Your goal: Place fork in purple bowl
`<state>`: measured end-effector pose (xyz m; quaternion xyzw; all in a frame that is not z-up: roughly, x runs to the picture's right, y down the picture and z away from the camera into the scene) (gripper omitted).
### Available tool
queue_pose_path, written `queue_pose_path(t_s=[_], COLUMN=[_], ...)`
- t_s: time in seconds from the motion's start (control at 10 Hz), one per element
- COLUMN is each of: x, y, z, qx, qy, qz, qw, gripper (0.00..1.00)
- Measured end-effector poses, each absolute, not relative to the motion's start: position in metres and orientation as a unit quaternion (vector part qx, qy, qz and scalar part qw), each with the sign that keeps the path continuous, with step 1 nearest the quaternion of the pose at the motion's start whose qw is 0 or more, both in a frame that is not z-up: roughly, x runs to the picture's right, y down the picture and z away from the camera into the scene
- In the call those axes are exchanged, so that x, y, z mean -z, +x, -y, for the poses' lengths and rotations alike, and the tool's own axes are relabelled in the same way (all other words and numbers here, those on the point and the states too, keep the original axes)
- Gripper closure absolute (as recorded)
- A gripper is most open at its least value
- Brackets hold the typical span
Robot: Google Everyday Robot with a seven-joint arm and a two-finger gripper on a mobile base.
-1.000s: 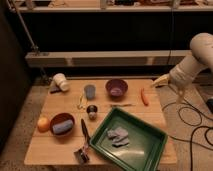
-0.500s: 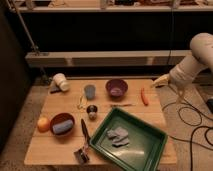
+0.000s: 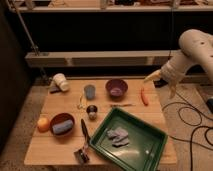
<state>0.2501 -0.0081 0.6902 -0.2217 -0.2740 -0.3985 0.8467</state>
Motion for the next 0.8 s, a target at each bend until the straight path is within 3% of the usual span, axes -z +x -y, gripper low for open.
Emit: queue_pose_path(t_s=[0.8], x=[-0.71], y=[0.216], z=[0.025], qx=[0.378], qy=[-0.215], qz=[0.225], qw=[0.872], gripper=[0.2])
